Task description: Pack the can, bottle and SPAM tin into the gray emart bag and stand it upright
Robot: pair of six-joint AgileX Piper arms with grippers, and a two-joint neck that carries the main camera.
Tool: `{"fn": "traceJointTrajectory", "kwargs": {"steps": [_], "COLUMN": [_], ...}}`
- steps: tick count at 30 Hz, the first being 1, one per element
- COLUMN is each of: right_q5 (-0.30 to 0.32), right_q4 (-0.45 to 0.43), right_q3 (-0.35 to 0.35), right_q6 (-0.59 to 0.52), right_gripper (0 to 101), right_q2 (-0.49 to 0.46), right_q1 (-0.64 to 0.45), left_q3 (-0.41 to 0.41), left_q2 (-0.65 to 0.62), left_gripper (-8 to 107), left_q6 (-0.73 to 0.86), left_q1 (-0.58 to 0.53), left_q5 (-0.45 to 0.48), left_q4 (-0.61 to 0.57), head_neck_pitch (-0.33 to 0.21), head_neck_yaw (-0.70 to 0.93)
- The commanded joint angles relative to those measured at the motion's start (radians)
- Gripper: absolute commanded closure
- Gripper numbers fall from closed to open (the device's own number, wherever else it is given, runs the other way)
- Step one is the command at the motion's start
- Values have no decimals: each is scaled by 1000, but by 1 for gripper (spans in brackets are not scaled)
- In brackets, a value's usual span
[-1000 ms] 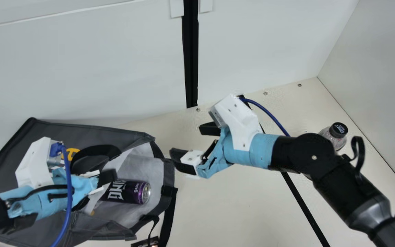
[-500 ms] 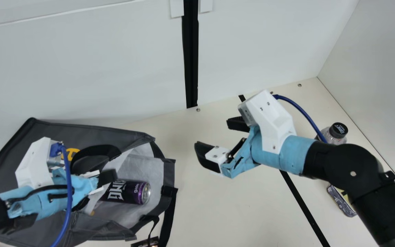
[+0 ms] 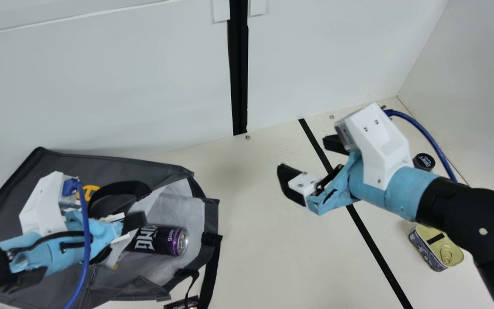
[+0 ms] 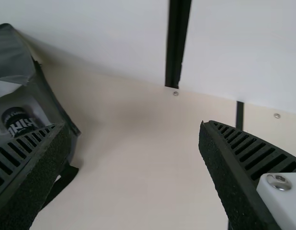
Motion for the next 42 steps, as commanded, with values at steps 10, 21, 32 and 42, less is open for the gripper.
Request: {"fn": "traceJointTrajectory", "kwargs": {"steps": [10,21,32,42], "right_q5": [43,99,180,280], "right_q4": [-219,-434,-584,-676], "right_q3": [-34,-63,-118,-184], "right_q6": [119,282,392,444], "right_gripper": [6,6,6,6], "right_q2": [-36,-67,-76,-73], "right_q1": [-82,-131,-169,-189], "left_q3": [0,0,0,0], "left_q2": [0,0,0,0], "left_gripper": [107,107,107,107], "left_q6": [0,0,0,0], "left_q1": [0,0,0,0], "left_q5": [0,0,0,0], "left_q4": [0,0,0,0], "head_neck_pitch": [-23,-23,-23,-23], "head_neck_yaw": [-1,-1,-1,-1]}}
